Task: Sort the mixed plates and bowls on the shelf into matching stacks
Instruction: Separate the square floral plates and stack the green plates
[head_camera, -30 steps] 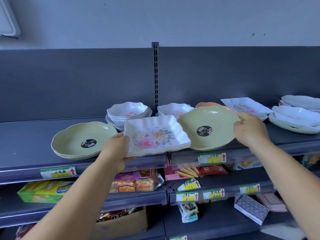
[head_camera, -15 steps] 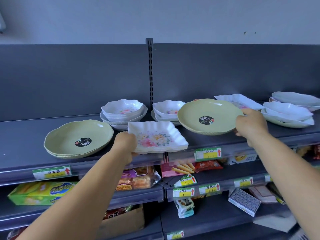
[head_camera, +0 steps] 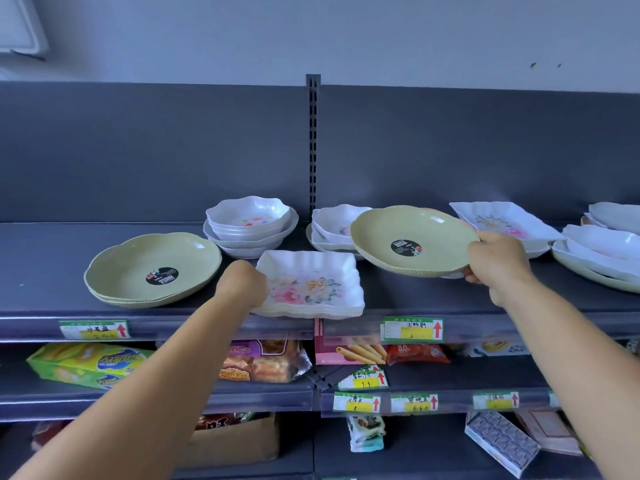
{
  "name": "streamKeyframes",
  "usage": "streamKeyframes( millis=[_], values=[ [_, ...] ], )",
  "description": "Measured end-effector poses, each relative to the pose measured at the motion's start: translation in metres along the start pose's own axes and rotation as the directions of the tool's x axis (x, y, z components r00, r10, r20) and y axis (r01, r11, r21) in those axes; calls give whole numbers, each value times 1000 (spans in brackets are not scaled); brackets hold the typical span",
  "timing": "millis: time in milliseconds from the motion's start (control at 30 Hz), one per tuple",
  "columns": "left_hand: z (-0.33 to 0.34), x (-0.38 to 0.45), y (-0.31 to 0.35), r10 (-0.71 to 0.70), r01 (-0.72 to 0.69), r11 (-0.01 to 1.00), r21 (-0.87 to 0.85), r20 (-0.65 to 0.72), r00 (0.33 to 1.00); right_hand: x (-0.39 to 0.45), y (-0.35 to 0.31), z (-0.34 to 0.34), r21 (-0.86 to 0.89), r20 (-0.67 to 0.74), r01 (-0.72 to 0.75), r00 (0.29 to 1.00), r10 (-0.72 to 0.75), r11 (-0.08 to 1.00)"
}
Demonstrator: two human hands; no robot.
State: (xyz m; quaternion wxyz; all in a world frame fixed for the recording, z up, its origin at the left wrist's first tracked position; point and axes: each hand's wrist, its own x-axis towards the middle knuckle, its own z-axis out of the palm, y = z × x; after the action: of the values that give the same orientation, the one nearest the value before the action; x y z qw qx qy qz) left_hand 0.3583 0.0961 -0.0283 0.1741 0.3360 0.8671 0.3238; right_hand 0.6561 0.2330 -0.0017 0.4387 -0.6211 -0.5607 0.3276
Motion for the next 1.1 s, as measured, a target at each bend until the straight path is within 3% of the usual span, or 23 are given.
streamKeyframes(
  millis=[67,200,300,400,467,667,1100],
  values=[
    [1,1,5,28,-26,997,72,-22,999,6,-1,3,12,24,16,1000,-17,1000],
    [8,-14,35,229,-206,966,153,-152,961,15,-3,5,27,65,54,996,-56,998],
    [20,-25,66,306,-310,949,-67,-60,950,25,-2,3,34,86,53,995,-56,998],
    [39,-32,98,340,-302,900,-315,73,938,44,2,-1,42,62,21,998,-23,999],
    [54,-31,118,352,-283,880,-381,123,928,47,-1,-8,9,37,16,999,-16,1000],
    [96,-18,171,304,-233,876,-423,109,946,78,8,-21,4,-21,23,1000,-23,1000],
    [150,2,194,218,-158,934,-320,160,963,124,49,-27,-234,145,55,989,-22,971]
  ],
)
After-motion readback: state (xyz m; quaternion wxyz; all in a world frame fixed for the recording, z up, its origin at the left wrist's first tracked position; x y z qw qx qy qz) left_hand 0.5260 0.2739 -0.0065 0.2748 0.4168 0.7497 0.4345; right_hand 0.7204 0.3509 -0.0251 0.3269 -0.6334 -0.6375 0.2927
